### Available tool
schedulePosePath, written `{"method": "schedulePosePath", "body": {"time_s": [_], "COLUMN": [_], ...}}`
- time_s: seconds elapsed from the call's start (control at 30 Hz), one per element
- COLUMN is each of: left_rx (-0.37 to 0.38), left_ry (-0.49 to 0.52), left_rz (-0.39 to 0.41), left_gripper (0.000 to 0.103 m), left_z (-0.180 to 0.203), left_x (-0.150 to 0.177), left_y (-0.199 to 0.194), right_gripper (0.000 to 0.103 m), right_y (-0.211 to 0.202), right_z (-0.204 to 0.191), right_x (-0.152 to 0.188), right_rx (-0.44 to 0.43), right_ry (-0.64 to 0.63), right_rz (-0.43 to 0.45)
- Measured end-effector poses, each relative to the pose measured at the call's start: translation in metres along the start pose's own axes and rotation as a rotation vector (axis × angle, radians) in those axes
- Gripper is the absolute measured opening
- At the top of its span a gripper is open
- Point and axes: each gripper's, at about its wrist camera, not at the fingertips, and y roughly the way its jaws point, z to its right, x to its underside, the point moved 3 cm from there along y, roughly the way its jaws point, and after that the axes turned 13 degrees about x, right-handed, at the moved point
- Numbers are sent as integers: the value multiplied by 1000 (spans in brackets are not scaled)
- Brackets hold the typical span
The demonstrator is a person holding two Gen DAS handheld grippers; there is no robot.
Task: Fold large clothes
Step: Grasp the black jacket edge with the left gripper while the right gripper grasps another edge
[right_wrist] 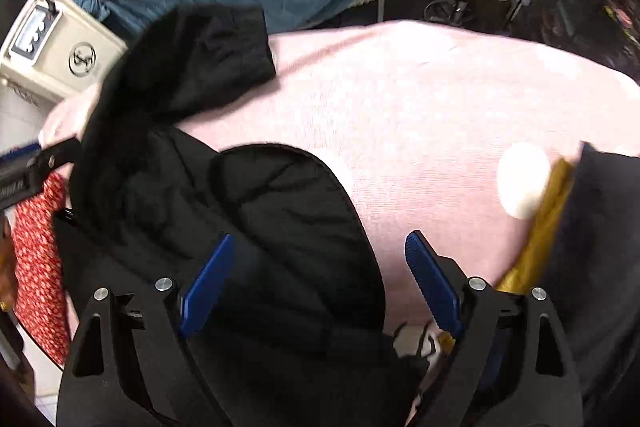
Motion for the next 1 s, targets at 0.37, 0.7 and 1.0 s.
{"method": "schedulePosePath", "body": {"time_s": [0.37, 0.7, 1.0], "left_rx": [-9, 165, 195], "left_ry": [-22, -125, -297], "left_rz": [-114, 41, 195], "left_gripper": [43, 21, 18], "left_z": [-19, -48, -115], "left_x": [4, 45, 174], "left_y": [52, -43, -159], "right_gripper": [3, 1, 76], "right_y": [58, -64, -95], "right_z": [-8, -28, -7], "right_x": [8, 11, 50], "right_rx": [-70, -307, -224], "right_ry": [-9, 12, 48], "right_rz": [-140, 166, 100]}}
